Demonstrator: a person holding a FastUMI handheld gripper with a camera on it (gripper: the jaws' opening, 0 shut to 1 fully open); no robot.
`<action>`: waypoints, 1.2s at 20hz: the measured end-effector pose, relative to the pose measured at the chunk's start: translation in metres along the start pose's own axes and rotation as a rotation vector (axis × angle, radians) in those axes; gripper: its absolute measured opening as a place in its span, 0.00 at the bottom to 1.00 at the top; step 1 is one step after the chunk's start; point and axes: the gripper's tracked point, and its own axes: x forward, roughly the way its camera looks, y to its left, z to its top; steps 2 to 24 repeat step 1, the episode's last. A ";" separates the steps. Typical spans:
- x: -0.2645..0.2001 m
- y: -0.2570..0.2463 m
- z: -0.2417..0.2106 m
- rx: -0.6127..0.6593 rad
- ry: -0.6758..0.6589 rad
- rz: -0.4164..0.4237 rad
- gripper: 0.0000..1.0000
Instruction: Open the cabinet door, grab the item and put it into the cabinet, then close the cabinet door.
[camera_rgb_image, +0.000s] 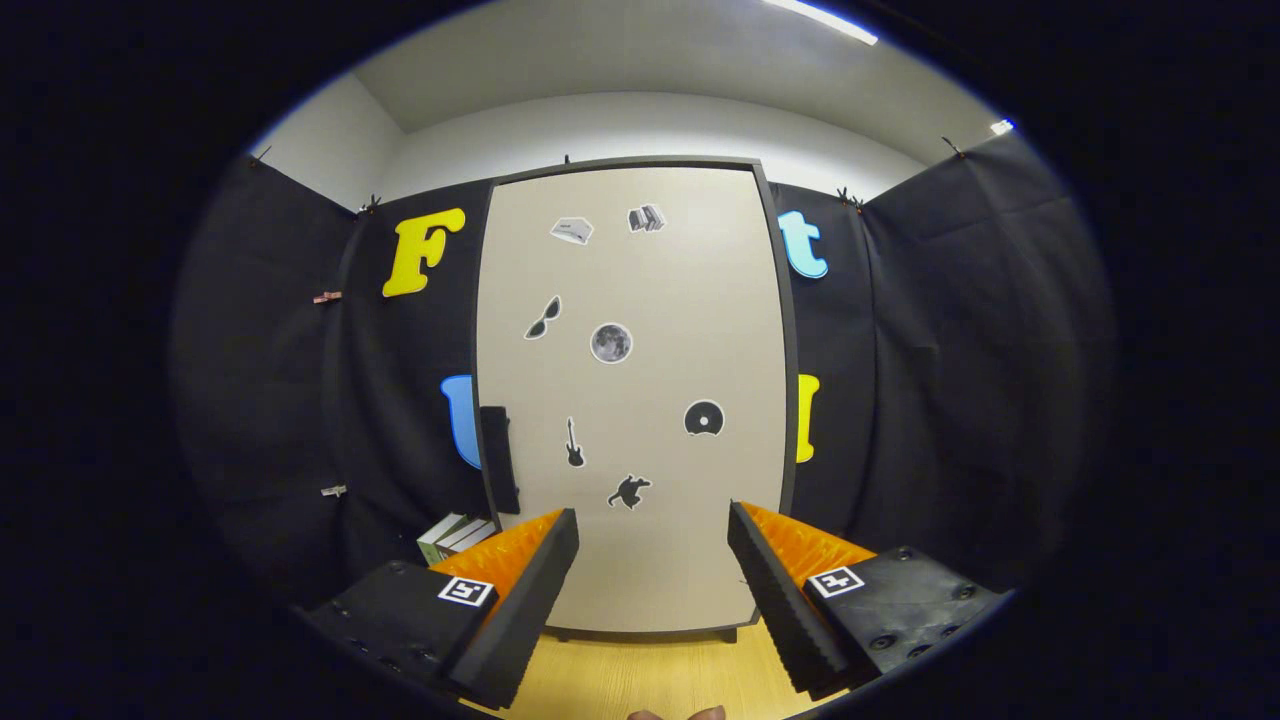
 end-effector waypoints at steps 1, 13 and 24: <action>0.000 0.000 0.000 0.000 0.000 -0.001 0.98; 0.000 0.000 0.000 0.000 0.000 -0.001 0.98; 0.000 0.000 0.000 0.000 0.000 -0.001 0.98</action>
